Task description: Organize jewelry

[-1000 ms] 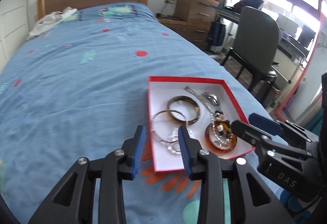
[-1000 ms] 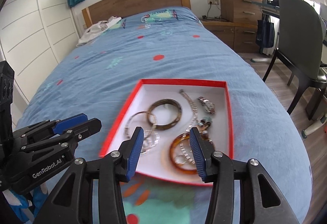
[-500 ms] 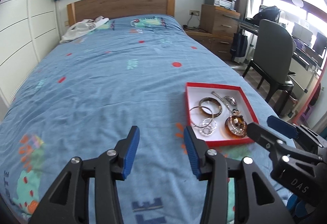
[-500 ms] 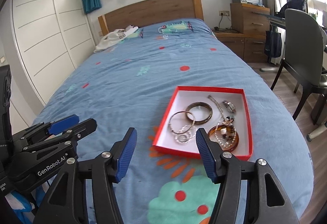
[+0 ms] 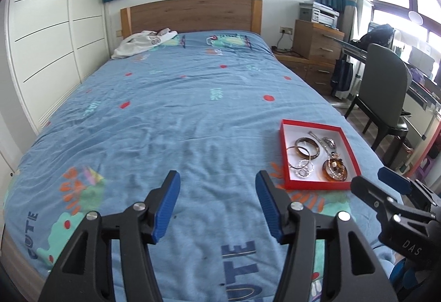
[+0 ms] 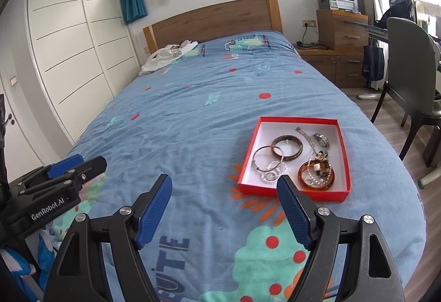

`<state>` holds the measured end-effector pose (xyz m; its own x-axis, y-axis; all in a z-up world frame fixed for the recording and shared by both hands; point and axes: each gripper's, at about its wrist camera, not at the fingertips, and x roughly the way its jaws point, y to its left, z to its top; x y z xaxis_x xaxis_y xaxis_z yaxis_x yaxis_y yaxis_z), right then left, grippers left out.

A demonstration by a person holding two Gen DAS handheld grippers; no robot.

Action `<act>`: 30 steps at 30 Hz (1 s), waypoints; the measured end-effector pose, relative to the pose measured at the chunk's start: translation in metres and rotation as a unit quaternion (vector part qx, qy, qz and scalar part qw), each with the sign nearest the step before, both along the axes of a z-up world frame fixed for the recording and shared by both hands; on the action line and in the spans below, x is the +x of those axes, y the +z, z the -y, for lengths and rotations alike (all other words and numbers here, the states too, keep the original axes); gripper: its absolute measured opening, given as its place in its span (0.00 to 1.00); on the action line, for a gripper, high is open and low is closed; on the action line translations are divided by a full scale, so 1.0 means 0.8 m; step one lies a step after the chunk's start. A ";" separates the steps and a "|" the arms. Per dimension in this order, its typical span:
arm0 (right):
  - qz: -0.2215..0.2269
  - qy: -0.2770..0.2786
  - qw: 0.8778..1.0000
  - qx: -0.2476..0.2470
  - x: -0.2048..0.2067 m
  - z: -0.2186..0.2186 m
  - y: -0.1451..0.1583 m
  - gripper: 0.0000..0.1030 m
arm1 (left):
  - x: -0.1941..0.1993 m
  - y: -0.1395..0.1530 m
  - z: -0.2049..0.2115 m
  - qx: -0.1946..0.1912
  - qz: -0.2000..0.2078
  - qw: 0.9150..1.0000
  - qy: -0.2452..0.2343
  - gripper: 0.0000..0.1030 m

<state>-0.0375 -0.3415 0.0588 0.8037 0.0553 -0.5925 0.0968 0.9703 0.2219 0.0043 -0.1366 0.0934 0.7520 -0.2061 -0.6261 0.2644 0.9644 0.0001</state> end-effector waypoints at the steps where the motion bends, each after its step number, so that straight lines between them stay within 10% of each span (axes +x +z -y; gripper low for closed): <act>1: 0.000 0.002 1.000 0.000 -0.002 -0.004 0.000 0.80 | -0.003 0.002 -0.005 0.000 0.002 1.000 0.002 0.53; 11: 0.010 0.019 1.000 -0.011 -0.017 -0.046 0.009 1.00 | -0.029 0.014 -0.042 0.000 0.008 1.000 0.019 0.60; 30: 0.031 -0.004 0.999 -0.044 -0.048 -0.074 0.032 0.99 | -0.066 0.029 -0.067 0.012 0.044 0.998 0.050 0.60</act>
